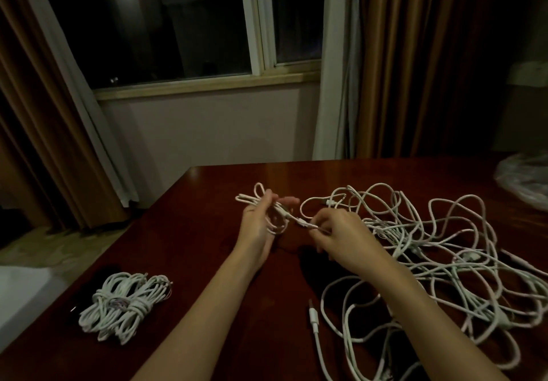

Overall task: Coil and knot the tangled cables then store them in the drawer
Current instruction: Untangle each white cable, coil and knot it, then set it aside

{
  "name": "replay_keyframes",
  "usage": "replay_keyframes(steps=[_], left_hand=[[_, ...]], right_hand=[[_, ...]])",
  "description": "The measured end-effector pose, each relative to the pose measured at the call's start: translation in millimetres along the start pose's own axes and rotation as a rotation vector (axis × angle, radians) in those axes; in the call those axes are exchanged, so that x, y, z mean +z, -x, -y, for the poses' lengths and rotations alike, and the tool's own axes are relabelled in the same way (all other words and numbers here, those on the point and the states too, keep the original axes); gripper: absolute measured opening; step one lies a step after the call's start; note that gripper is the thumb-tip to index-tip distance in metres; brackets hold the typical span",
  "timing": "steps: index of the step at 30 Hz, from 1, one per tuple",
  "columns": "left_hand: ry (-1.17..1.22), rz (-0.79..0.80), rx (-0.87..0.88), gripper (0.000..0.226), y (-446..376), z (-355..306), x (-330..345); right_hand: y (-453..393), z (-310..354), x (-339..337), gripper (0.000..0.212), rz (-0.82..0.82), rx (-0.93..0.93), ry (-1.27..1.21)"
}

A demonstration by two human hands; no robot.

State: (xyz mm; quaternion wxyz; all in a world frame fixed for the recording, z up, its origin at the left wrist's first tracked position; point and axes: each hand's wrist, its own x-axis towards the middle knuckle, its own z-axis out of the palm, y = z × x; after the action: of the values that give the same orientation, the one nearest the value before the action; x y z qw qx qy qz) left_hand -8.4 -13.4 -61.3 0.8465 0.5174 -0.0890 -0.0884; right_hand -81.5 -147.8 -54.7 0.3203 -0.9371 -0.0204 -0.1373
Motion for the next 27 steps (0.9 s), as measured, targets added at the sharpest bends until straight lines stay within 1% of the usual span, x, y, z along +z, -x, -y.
replay_keyframes(steps=[2, 4, 6, 7, 9, 11, 12, 14, 16, 17, 19, 21, 24, 25, 27], left_hand=[[0.163, -0.061, -0.035, 0.027, -2.6, -5.3, -5.3], [0.223, -0.103, -0.060, 0.026, -4.9, -8.1, -10.4], [0.188, -0.122, -0.061, 0.027, -7.7, -10.6, -14.9], [0.119, -0.106, -0.054, 0.026, -8.5, -11.5, -16.6], [-0.102, -0.007, -0.044, 0.022, -6.0, -11.7, -17.1], [-0.319, 0.187, -0.078, 0.020, 2.3, -8.9, -10.4], [-0.404, 0.288, -0.116, 0.024, 6.9, -7.1, -6.2], [-0.528, 0.443, -0.207, 0.032, 14.4, -6.1, 1.1], [-0.592, 0.507, -0.252, 0.037, 17.6, -7.1, 2.2], [-0.575, 0.495, -0.250, 0.038, 17.6, -7.0, 1.0], [-0.431, 0.420, -0.230, 0.039, 14.5, -4.9, -2.4], [-0.258, 0.301, -0.199, 0.040, 9.6, -3.3, -3.8], [0.015, 0.105, -0.147, 0.042, 0.0, -6.1, -8.2], [0.072, 0.043, -0.118, 0.045, -3.4, -8.2, -11.7], [0.057, -0.030, -0.071, 0.047, -8.3, -9.3, -19.2]], right_hand=[[0.6, -1.2, -4.0, 0.016, 0.015, -0.005, 0.017], [1.2, -0.8, -7.8, 0.018, 0.055, -0.007, -0.004], [1.0, -1.4, -10.2, 0.020, 0.076, -0.013, -0.027], [0.8, -1.9, -10.6, 0.019, 0.062, -0.021, -0.022], [1.2, -0.9, -11.0, 0.018, -0.022, -0.041, -0.003], [2.1, 0.9, -12.7, 0.018, -0.128, -0.066, -0.028], [2.1, 1.5, -13.5, 0.017, -0.165, -0.078, -0.046], [1.5, 1.2, -14.0, 0.010, -0.189, -0.083, -0.061], [-0.2, -0.5, -13.4, 0.004, -0.181, -0.053, -0.095], [-0.5, -0.9, -13.3, 0.005, -0.175, -0.033, -0.123], [-0.7, -1.2, -13.5, 0.012, -0.158, 0.003, -0.181], [0.3, -1.2, -14.4, 0.015, -0.119, 0.027, -0.214], [1.9, -3.0, -15.1, 0.014, -0.090, 0.019, -0.153], [2.0, -3.8, -15.5, 0.014, -0.090, 0.018, -0.135], [1.7, -4.3, -15.2, 0.014, -0.090, 0.011, -0.107]])
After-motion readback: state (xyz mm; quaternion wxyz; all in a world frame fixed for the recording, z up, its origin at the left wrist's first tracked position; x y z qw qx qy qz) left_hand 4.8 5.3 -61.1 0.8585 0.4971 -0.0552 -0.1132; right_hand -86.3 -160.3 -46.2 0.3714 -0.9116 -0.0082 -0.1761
